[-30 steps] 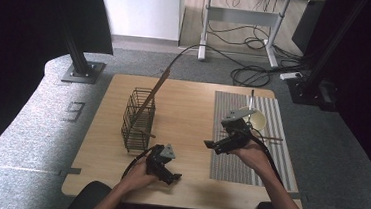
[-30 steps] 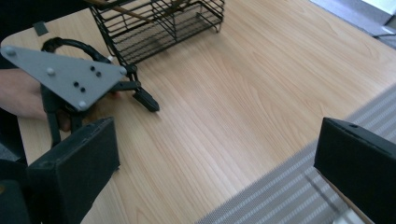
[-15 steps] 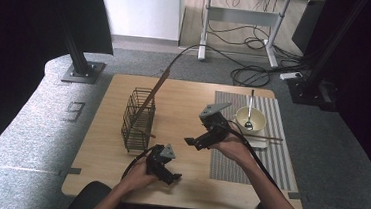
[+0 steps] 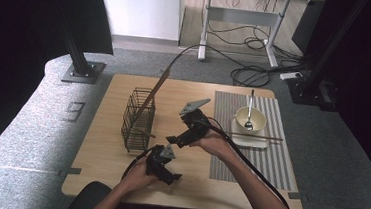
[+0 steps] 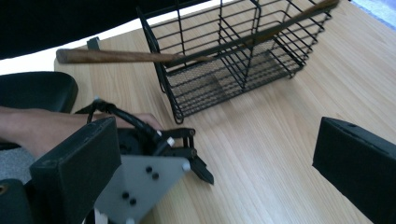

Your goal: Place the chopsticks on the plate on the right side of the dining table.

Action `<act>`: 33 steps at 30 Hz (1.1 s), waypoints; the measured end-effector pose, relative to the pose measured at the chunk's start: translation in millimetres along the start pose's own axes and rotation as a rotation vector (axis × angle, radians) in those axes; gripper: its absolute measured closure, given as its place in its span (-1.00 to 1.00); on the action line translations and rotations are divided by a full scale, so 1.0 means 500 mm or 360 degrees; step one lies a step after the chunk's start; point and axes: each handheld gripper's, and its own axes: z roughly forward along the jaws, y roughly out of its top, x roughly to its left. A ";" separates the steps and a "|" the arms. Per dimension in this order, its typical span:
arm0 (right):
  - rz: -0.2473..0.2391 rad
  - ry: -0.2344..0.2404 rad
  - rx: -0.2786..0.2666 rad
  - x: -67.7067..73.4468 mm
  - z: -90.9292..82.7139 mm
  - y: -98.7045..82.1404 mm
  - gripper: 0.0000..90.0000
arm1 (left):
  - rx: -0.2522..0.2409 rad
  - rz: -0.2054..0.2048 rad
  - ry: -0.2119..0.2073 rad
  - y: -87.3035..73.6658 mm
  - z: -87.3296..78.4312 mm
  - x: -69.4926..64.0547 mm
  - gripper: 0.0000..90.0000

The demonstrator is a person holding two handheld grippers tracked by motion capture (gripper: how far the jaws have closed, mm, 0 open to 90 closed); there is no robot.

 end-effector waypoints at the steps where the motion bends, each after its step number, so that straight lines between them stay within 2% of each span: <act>1: 0.0000 0.0021 -0.0014 0.002 0.006 0.002 -1.00 | 0.0000 0.0000 0.0000 0.000 0.000 0.000 -1.00; 7: -0.0037 0.0067 0.0010 0.017 0.031 0.012 -0.99 | 0.0001 -0.0002 0.0001 0.000 0.000 -0.001 -1.00; 10: -0.0066 0.0089 -0.0010 0.025 0.042 0.019 -0.95 | -0.0002 0.0002 -0.0003 0.000 0.000 -0.001 -1.00; 13: -0.0075 0.0090 0.0008 0.030 0.055 0.026 -0.95 | 0.0001 0.0003 -0.0002 0.000 0.000 -0.001 -1.00; 18: -0.0086 0.0114 -0.0013 0.040 0.079 0.038 -0.89 | -0.0005 -0.0002 -0.0002 -0.001 0.000 -0.002 -1.00; 25: -0.0126 0.0108 -0.0037 0.050 0.097 0.051 -0.75 | 0.0001 0.0003 -0.0004 -0.001 -0.001 -0.003 -1.00; 33: -0.0080 0.0028 -0.0088 0.034 0.093 0.060 -0.49 | 0.0002 0.0008 -0.0004 -0.001 -0.001 -0.003 -1.00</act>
